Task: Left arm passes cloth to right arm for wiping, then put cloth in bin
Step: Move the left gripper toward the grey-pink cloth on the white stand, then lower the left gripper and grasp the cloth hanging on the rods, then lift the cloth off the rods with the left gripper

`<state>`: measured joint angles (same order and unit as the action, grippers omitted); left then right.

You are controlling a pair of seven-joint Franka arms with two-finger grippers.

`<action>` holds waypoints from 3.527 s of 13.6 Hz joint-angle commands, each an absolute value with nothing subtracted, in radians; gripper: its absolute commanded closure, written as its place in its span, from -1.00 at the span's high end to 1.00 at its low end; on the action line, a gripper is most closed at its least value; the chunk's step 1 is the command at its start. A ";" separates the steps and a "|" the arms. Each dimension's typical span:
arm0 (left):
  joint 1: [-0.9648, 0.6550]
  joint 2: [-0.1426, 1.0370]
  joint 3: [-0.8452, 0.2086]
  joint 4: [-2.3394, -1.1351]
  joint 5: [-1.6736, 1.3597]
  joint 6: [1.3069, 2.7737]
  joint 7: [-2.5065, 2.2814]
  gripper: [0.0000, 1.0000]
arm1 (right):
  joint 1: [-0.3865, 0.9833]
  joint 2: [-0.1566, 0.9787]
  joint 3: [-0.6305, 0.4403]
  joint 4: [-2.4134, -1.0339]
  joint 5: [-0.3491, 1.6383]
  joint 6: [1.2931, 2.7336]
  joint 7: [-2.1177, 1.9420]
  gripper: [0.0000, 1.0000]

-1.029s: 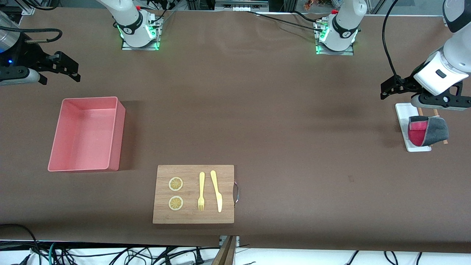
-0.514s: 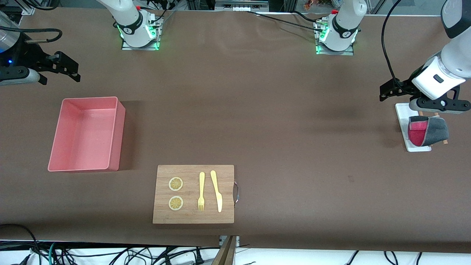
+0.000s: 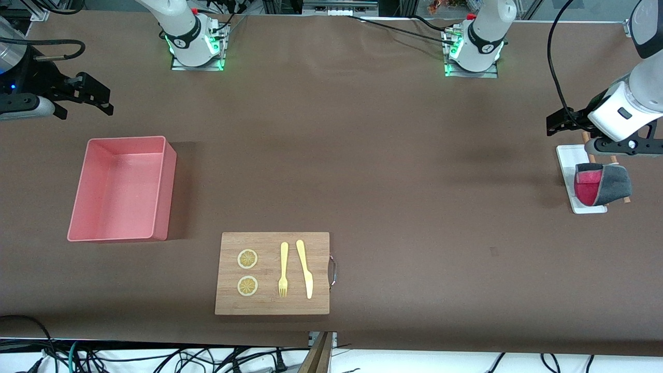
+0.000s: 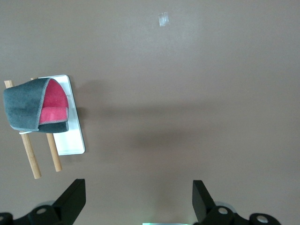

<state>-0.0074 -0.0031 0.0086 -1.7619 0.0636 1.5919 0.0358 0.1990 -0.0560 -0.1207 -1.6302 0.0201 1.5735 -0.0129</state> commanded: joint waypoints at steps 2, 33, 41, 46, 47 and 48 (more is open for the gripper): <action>0.003 0.028 0.005 -1.763 0.083 1.589 0.072 1.00 | 0.196 -0.044 -0.126 -1.606 0.038 1.568 -0.021 1.00; 0.305 0.342 0.006 -2.036 0.847 2.177 0.061 0.10 | 0.169 -0.018 -0.144 -1.605 -0.011 1.580 -0.025 1.00; 0.305 0.311 0.003 -2.034 0.831 2.161 0.080 -0.58 | 0.175 -0.023 -0.137 -1.605 -0.018 1.566 -0.026 1.00; 0.304 0.302 -0.002 -2.010 0.762 2.131 0.186 -1.00 | 0.173 -0.032 -0.159 -1.595 -0.015 1.519 -0.156 1.00; 0.304 0.301 -0.002 -2.010 0.758 2.131 0.186 -1.00 | 0.173 -0.031 -0.158 -1.592 -0.014 1.513 -0.167 1.00; 0.302 0.290 -0.003 -2.010 0.758 2.129 0.187 -1.00 | 0.173 -0.031 -0.156 -1.591 -0.012 1.513 -0.173 1.00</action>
